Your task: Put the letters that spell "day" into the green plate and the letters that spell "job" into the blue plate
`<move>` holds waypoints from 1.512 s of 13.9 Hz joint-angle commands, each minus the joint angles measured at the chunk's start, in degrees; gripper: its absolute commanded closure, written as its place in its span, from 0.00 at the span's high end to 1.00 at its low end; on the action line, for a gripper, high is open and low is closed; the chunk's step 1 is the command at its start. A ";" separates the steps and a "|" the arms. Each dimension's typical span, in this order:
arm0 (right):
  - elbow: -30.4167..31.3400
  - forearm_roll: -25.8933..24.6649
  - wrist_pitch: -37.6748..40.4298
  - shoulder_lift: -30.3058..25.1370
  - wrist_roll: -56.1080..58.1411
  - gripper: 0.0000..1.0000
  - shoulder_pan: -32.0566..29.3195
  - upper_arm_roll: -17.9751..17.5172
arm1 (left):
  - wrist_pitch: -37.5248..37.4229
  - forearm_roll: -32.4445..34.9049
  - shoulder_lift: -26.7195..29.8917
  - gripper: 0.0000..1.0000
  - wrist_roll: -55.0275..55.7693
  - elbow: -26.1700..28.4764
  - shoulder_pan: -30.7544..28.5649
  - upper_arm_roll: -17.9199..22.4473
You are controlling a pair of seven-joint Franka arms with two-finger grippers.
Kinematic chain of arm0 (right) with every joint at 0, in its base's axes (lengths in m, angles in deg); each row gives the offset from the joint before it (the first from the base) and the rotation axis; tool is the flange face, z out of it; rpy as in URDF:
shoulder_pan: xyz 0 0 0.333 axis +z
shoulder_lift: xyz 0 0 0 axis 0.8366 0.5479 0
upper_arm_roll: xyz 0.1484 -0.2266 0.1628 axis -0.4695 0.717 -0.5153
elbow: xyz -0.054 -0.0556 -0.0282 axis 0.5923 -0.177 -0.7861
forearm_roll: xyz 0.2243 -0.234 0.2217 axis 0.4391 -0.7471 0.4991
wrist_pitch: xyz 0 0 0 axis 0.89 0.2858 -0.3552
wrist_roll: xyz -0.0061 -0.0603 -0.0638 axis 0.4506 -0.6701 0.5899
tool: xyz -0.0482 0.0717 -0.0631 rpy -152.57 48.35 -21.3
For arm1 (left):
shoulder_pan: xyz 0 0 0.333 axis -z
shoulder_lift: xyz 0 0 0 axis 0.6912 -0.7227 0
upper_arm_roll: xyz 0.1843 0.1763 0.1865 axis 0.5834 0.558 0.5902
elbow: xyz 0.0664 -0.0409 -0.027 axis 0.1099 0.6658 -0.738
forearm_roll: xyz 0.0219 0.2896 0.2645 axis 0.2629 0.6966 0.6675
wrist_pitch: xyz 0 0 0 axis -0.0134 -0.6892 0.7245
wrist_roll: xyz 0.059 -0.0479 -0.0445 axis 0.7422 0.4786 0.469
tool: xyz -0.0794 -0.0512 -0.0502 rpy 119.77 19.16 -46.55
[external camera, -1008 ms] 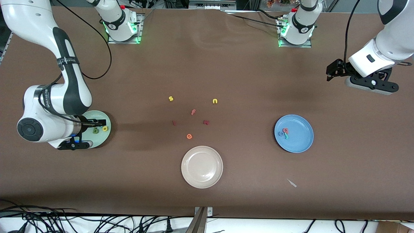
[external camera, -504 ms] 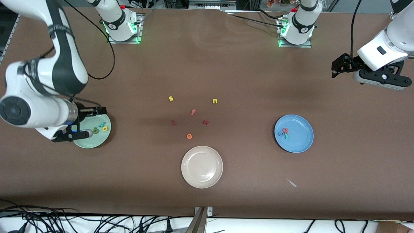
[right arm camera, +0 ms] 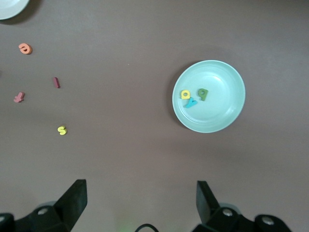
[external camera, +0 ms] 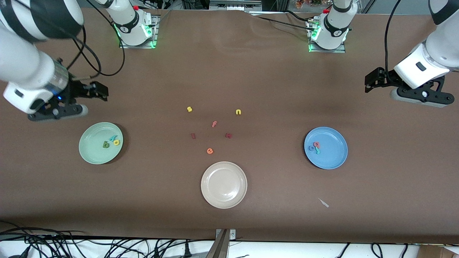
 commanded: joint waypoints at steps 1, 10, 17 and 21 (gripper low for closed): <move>6.77 0.03 -1.79 -6.56 0.20 1.00 -1.79 0.31 | -0.95 0.29 -1.58 1.00 1.85 -2.23 0.33 -0.18; 5.98 0.47 -1.52 -7.00 0.29 1.00 -4.60 1.28 | 0.81 0.82 -2.20 1.00 1.85 -2.41 0.24 -0.18; 4.84 0.47 0.76 -6.39 -0.33 1.00 -5.31 0.75 | 6.18 0.64 -2.55 1.00 1.85 -1.44 -0.55 -0.01; 4.14 0.38 0.15 -5.95 -0.42 1.00 -4.87 0.84 | 6.09 0.64 -2.55 1.00 1.85 -1.53 -0.55 -0.01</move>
